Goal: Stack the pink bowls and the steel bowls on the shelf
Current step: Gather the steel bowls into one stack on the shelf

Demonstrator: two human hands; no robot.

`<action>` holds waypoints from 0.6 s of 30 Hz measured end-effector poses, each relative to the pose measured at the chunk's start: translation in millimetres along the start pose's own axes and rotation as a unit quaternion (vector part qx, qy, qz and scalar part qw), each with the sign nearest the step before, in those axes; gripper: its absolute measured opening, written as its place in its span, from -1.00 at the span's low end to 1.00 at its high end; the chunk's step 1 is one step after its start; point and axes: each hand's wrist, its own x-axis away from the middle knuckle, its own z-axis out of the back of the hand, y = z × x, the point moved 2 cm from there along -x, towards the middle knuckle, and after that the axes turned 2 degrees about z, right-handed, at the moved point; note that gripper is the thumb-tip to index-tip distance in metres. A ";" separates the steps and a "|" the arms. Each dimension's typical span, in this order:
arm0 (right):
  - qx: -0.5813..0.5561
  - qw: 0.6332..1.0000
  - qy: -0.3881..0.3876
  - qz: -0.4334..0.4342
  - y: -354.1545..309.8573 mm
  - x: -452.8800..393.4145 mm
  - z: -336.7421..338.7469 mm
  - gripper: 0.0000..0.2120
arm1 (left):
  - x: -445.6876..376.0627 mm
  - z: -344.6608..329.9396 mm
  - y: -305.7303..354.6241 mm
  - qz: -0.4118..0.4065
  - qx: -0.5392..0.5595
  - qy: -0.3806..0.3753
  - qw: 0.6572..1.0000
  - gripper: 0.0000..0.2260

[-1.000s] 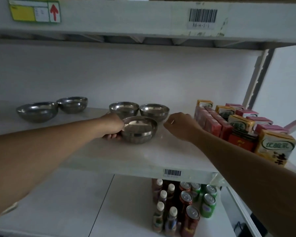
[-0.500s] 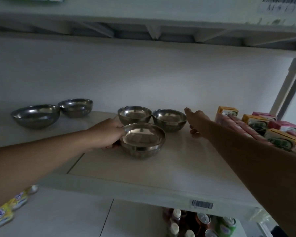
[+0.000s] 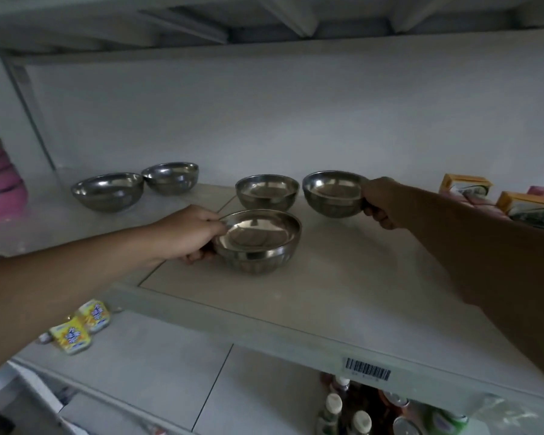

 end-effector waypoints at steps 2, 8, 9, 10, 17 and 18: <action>-0.020 1.000 0.022 0.010 0.9 9.0 3.4 -0.68 | 6.0 -2.1 3.7 -0.008 -0.013 -0.013 1.000 -0.71; -0.111 0.991 0.076 0.006 4.6 58.8 9.7 -0.69 | 18.2 -6.8 11.0 -0.041 -0.035 -0.058 0.997 -0.71; -0.124 0.989 0.082 0.006 3.5 69.3 10.3 -0.68 | 20.4 -7.8 12.3 -0.048 -0.037 -0.062 0.996 -0.70; -0.136 0.987 0.089 0.007 0.8 80.3 9.7 -0.67 | 21.6 -8.1 12.3 -0.055 -0.037 -0.068 0.996 -0.69; -0.155 0.976 0.150 0.013 -15.0 152.6 2.6 -0.68 | 26.5 -30.2 27.4 -0.096 -0.045 -0.126 0.986 -0.50; -0.148 0.978 0.145 0.007 -15.2 162.4 2.5 -0.68 | 29.4 -34.0 29.3 -0.094 -0.036 -0.134 0.986 -0.45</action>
